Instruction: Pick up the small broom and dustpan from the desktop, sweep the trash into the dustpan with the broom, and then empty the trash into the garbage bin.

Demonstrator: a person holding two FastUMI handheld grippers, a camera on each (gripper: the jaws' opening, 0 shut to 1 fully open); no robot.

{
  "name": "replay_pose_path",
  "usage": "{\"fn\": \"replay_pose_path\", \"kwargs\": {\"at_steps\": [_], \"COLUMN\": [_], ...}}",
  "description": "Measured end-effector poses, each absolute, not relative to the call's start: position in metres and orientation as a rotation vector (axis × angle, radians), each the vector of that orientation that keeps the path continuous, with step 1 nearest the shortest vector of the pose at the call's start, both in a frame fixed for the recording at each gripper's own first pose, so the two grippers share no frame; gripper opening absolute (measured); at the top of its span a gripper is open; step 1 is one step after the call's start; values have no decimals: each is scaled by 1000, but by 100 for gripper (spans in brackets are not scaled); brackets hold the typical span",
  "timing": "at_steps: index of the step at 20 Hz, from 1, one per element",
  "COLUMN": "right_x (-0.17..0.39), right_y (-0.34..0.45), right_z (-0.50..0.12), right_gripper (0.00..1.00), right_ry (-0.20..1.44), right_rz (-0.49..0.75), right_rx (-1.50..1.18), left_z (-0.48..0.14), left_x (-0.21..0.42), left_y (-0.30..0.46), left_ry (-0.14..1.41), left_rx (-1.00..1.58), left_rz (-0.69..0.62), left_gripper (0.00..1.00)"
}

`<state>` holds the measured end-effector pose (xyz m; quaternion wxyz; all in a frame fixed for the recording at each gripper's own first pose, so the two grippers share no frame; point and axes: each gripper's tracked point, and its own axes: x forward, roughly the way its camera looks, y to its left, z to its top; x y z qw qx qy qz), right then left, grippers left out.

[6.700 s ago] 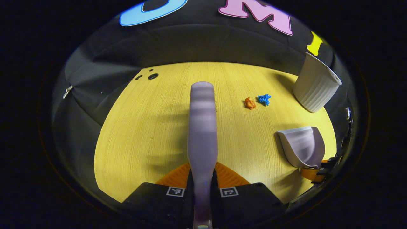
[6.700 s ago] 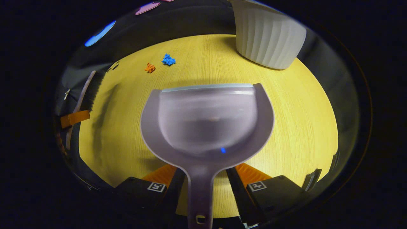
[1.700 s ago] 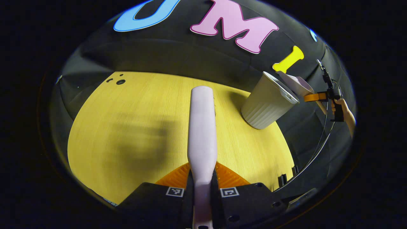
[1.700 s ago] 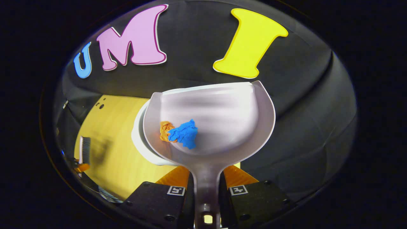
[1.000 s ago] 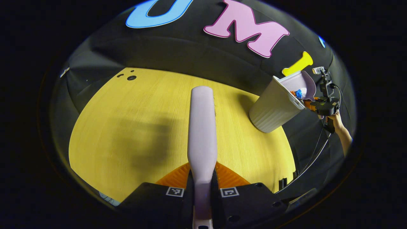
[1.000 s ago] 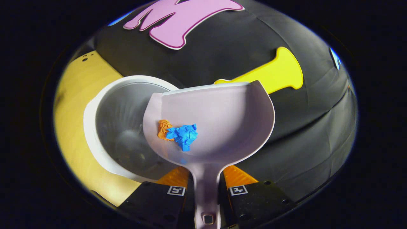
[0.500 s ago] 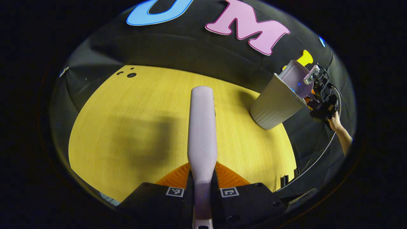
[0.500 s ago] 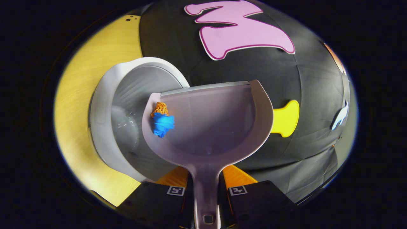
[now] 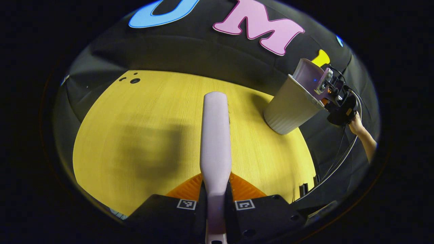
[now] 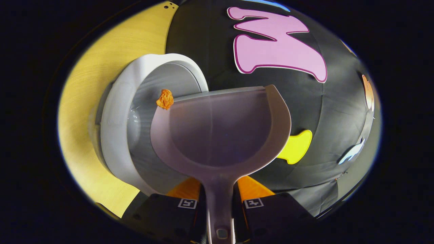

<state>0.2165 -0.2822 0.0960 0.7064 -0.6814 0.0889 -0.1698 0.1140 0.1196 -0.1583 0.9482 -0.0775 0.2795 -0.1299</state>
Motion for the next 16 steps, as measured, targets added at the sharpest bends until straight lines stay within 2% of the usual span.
{"fn": "replay_pose_path", "kwargs": {"at_steps": [8,13,14,16], "right_x": [212,197,193,186], "right_y": [-289,-275,-269,-257], "right_z": [98,116,119,129], "right_gripper": [35,35,35,35], "right_ry": [263,260,263,245], "right_rz": [-372,-350,-330,-308], "right_rx": [-1283,-952,-883,-778], "left_z": [-156,-156,-154,-151], "left_x": [114,114,114,113], "left_y": [120,121,122,124], "left_ry": [554,557,552,539], "left_rx": [-123,-117,-116,-104], "left_rz": [-259,-264,-264,-258], "left_gripper": [27,27,30,27]}}
